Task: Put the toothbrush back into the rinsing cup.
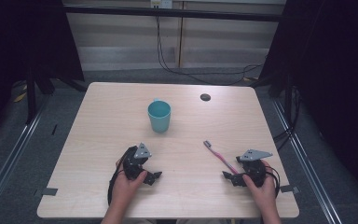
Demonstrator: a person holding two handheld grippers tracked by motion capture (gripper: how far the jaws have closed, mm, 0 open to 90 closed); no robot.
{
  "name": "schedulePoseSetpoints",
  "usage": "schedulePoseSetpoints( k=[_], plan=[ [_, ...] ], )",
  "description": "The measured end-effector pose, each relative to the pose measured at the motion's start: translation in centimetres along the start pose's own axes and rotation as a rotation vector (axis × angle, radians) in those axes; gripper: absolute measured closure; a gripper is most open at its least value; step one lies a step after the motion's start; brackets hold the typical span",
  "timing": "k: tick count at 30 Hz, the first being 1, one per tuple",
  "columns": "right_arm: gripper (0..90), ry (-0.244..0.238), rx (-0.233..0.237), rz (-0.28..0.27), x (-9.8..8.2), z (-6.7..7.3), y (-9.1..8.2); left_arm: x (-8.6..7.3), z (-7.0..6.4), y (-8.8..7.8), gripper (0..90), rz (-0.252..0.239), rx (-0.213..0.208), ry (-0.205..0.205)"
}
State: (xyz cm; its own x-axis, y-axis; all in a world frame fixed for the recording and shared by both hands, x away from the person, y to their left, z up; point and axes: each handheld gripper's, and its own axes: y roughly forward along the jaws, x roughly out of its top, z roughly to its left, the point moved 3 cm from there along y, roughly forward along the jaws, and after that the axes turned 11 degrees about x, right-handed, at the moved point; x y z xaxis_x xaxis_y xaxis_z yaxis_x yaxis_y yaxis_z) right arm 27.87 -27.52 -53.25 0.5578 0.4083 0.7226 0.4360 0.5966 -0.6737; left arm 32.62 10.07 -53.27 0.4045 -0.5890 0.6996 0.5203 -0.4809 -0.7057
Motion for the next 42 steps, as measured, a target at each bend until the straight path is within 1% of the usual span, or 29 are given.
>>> schedulePoseSetpoints(
  k=[15,18,21,23,25,26,27,28,30,31,32,36,40,42],
  plan=[
    [12.8,0.006,0.001,0.001,0.1,-0.1,0.1,0.0,0.0,0.0,0.0,-0.002,0.0,-0.001],
    [13.4,0.015,0.003,-0.001,0.2,-0.1,0.1,0.0,0.0,0.0,0.0,-0.003,0.002,0.001],
    [14.4,0.037,0.004,0.025,0.4,-0.1,0.0,0.0,0.0,0.0,0.0,-0.004,0.0,0.0],
    [15.6,0.033,0.006,0.035,0.5,-0.1,0.0,0.0,0.0,0.0,0.0,-0.004,0.0,0.0],
    [20.5,0.04,0.008,0.067,0.7,-0.2,-0.2,0.0,0.0,0.0,0.0,-0.004,0.002,0.0],
    [21.7,0.034,0.009,0.071,0.8,-0.2,-0.3,0.0,0.0,0.0,0.0,-0.004,0.002,0.0],
    [23.0,0.041,0.017,0.089,1.0,-0.2,-0.4,0.0,0.0,0.0,0.0,-0.004,0.002,0.0],
    [22.7,0.047,0.019,0.097,1.0,-0.2,-0.4,0.0,0.0,0.0,0.0,-0.004,0.002,0.0],
    [22.9,0.041,0.022,0.105,1.1,-0.3,-0.4,0.0,0.0,0.0,0.0,-0.003,0.0,0.0],
    [23.1,0.05,0.017,0.12,1.4,-0.4,-0.5,0.0,0.0,0.0,0.0,-0.003,0.001,0.001],
    [23.1,0.05,0.017,0.12,1.4,-0.4,-0.5,0.0,0.0,0.0,0.0,-0.003,0.001,0.0],
    [25.8,0.039,0.035,0.129,2.4,-0.4,-0.7,0.0,0.0,0.0,0.0,-0.002,0.002,0.0],
    [26.9,0.019,0.035,0.171,3.6,-0.3,-0.6,0.0,0.0,0.0,0.0,-0.004,0.004,-0.002],
    [27.7,0.023,0.04,0.179,3.8,-0.3,-0.6,0.0,0.0,0.0,0.0,-0.004,0.004,-0.002]
  ],
)
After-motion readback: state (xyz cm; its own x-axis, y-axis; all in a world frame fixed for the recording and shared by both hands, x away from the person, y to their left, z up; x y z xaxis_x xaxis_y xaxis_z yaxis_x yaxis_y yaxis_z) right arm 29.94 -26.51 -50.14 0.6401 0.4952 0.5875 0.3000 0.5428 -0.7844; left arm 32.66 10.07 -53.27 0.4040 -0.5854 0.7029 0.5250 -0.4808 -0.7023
